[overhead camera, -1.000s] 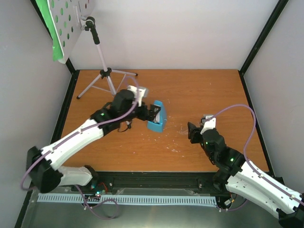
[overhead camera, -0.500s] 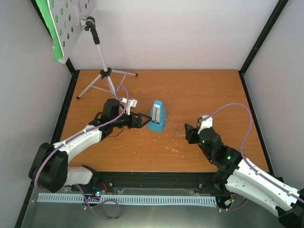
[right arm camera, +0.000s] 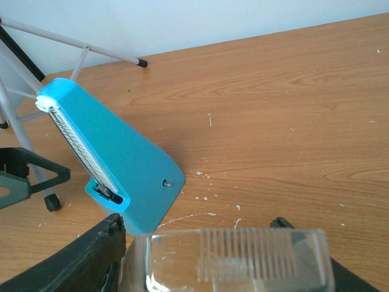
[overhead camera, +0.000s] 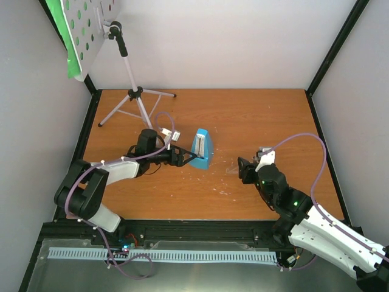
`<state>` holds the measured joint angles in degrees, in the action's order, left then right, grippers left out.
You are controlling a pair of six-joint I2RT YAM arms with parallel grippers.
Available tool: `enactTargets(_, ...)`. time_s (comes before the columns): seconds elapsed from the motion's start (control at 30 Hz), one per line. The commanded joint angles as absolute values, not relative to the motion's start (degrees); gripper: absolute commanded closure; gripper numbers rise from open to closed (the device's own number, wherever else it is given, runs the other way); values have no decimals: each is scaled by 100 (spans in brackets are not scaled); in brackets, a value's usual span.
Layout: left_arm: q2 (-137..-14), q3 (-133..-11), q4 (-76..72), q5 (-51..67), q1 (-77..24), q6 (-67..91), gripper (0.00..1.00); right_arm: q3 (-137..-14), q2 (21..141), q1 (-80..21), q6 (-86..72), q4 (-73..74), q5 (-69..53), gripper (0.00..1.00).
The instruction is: Pack up the instrument practice props
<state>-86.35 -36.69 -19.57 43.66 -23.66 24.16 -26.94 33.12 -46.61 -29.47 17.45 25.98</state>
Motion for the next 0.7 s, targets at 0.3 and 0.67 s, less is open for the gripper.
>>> enactTargets(0.3, -9701, -3621, -3380, 4858, -2294, 1969, 14, -2652, 3201, -4685, -3215, 1665, 2591, 46)
enactTargets(0.67, -10543, -3574, -4214, 5521, -3073, 2042, 18, -2593, 3236, -4685, -3079, 1726, 2545, 46)
